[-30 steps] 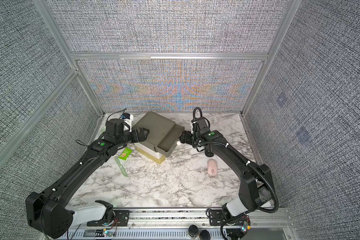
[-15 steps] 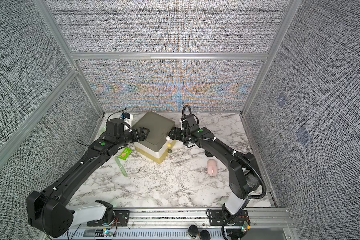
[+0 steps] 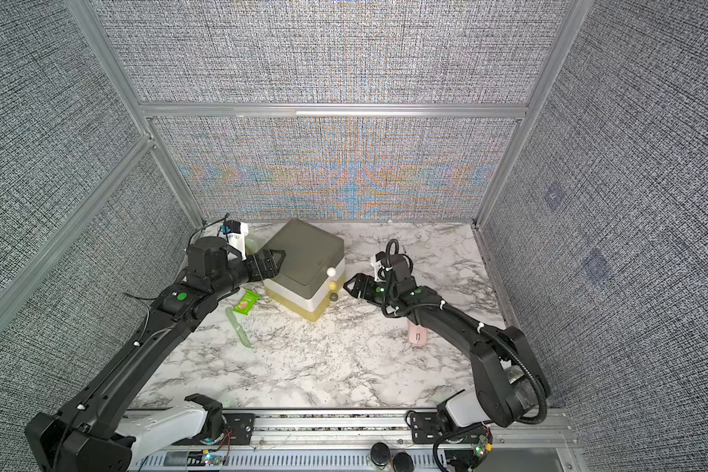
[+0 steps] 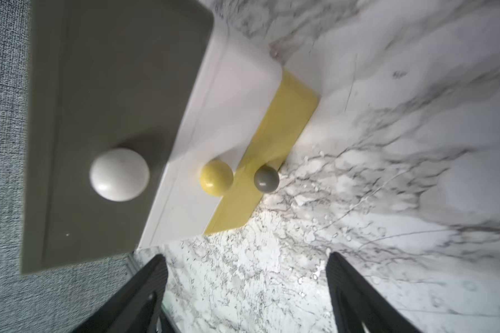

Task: Take the mice out of the drawer
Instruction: Close the drawer of the storage box, then open the drawer in the storage box.

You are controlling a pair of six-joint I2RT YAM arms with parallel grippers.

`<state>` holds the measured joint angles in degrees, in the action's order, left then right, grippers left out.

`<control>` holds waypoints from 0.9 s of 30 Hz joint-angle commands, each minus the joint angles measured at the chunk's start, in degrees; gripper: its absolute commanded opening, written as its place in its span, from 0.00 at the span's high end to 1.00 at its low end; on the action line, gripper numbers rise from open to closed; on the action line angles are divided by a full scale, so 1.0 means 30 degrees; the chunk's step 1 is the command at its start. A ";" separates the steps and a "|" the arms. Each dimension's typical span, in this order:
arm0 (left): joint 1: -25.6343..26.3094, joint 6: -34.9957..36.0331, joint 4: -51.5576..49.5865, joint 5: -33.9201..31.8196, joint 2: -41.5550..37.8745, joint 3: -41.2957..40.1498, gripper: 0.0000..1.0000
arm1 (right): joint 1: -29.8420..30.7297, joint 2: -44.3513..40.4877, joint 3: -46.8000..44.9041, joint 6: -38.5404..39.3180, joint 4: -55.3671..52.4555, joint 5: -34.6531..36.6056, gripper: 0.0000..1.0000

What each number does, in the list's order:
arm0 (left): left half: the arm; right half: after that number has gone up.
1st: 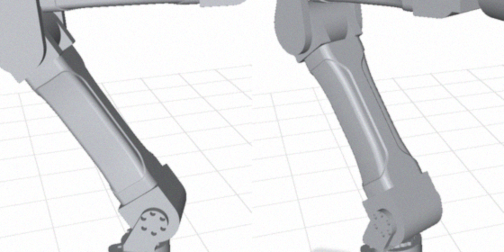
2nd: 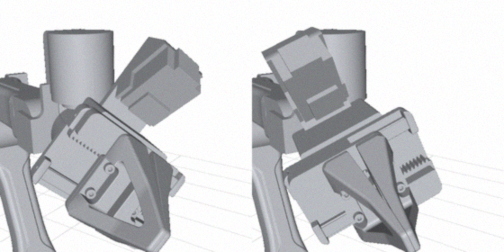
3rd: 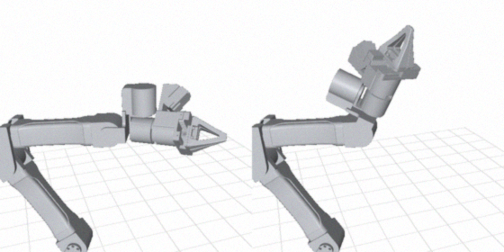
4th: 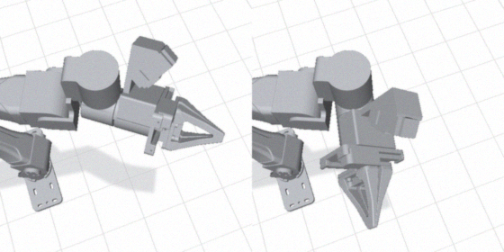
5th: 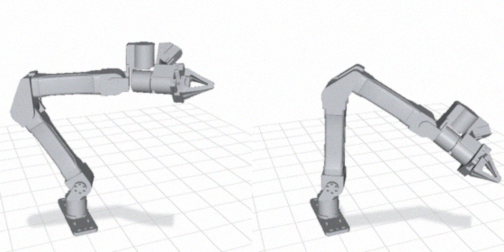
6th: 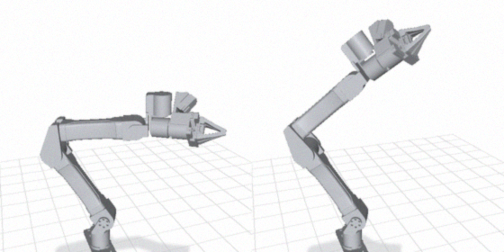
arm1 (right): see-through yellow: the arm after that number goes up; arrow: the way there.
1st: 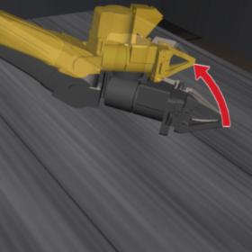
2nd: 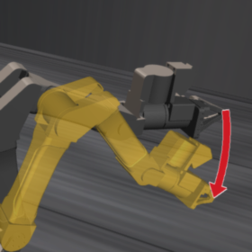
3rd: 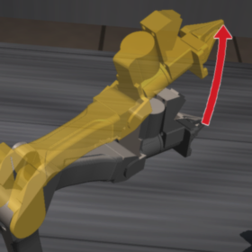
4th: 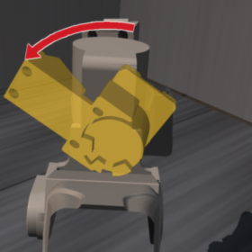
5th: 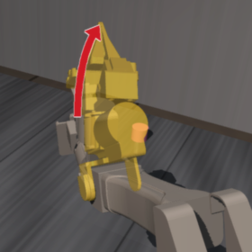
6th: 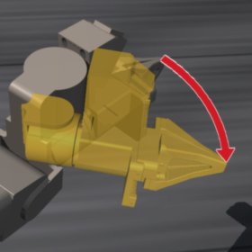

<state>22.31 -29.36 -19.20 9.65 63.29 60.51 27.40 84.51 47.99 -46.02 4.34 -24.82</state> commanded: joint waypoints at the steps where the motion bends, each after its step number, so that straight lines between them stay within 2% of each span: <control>1: 0.0042 -0.1280 0.0581 0.1439 -0.0516 -0.0836 0.01 | 0.0160 0.0862 -0.1307 -0.3713 0.7625 -0.2008 0.18; 7: 0.0788 -0.2217 0.0878 0.1107 -0.1404 -0.2196 0.01 | 0.1016 0.2946 -0.0797 -0.5109 1.0722 -0.1616 0.23; 10: 0.1058 -0.2741 0.1536 0.1035 -0.1637 -0.2785 0.01 | 0.1005 0.3749 -0.0327 -0.5332 1.0318 -0.1119 0.26; 15: 0.1325 -0.3188 0.1932 0.0855 -0.1409 -0.3001 0.01 | 0.1030 0.4528 -0.0488 -0.6131 1.1699 -0.1048 0.32; 22: 0.1449 -0.3451 0.2444 0.0682 -0.0988 -0.3029 0.01 | 0.1059 0.5846 -0.0412 -0.7501 1.4111 -0.1527 0.47; 27: 0.1442 -0.3600 0.2682 0.0424 -0.0837 -0.3140 0.01 | 0.1048 0.5871 -0.0261 -0.7114 1.3724 -0.1116 0.55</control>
<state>26.59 -39.70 -13.15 11.97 60.60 51.24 30.44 102.15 46.61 -66.17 42.57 -28.60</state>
